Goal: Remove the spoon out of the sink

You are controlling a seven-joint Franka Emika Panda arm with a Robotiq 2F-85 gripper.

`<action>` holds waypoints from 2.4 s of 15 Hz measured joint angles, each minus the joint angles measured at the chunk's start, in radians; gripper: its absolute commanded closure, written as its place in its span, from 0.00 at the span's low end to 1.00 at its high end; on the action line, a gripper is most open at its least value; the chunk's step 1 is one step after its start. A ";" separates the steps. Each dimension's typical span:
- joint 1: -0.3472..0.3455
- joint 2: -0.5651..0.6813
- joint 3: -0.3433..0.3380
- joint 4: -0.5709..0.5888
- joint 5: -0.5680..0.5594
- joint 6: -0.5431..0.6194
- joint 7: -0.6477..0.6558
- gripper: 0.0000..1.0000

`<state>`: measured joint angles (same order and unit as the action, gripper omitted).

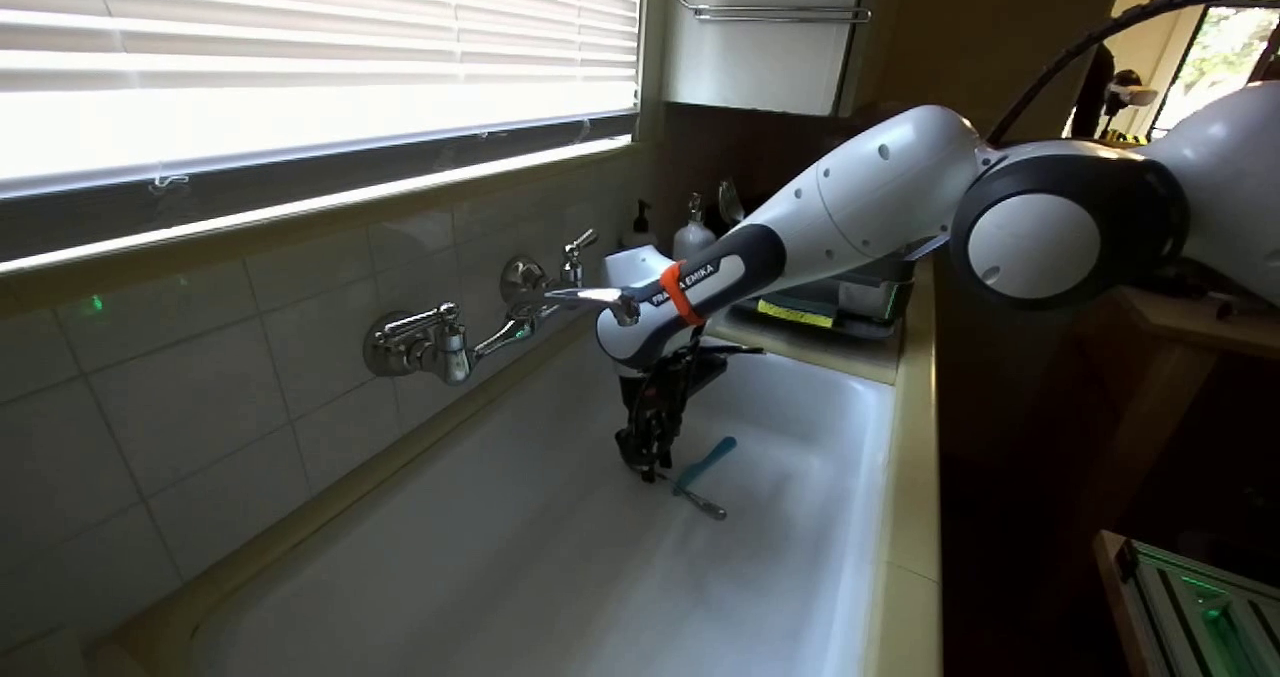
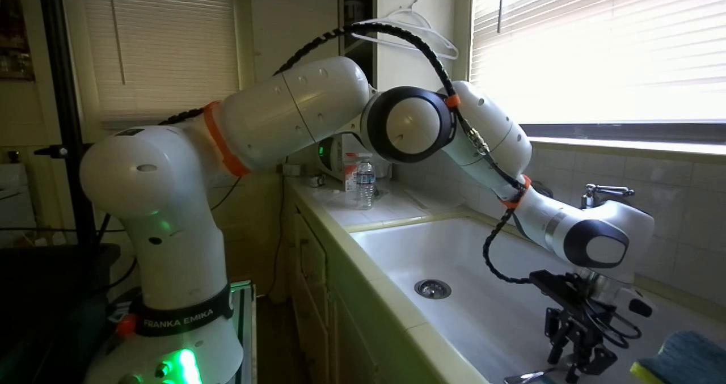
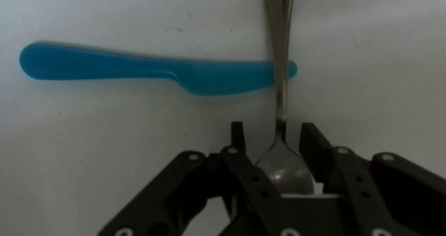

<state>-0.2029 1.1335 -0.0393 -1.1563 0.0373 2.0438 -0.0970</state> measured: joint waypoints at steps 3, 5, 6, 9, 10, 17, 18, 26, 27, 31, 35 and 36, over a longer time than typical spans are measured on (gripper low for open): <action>0.000 0.000 -0.010 0.002 0.000 0.009 0.000 1.00; 0.000 0.000 -0.013 0.002 0.000 0.014 0.001 0.98; 0.000 0.000 -0.013 0.003 0.000 0.015 0.002 0.98; 0.000 0.000 -0.012 0.003 0.001 0.016 0.003 0.98; 0.000 -0.001 -0.012 0.003 0.003 0.016 0.003 0.98; -0.001 -0.060 -0.011 -0.010 0.011 0.087 0.004 0.98; -0.001 -0.074 -0.011 -0.018 0.011 0.103 0.007 0.98; 0.038 -0.198 -0.017 -0.177 0.011 0.314 0.108 0.98; 0.047 -0.215 -0.022 -0.206 0.011 0.350 0.132 0.98; 0.085 -0.295 -0.066 -0.350 0.011 0.498 0.238 0.98; 0.135 -0.388 -0.136 -0.520 0.009 0.623 0.338 0.98; 0.148 -0.412 -0.153 -0.566 0.009 0.652 0.358 0.98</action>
<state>-0.0548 0.7213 -0.1926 -1.7224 0.0460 2.6953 0.2611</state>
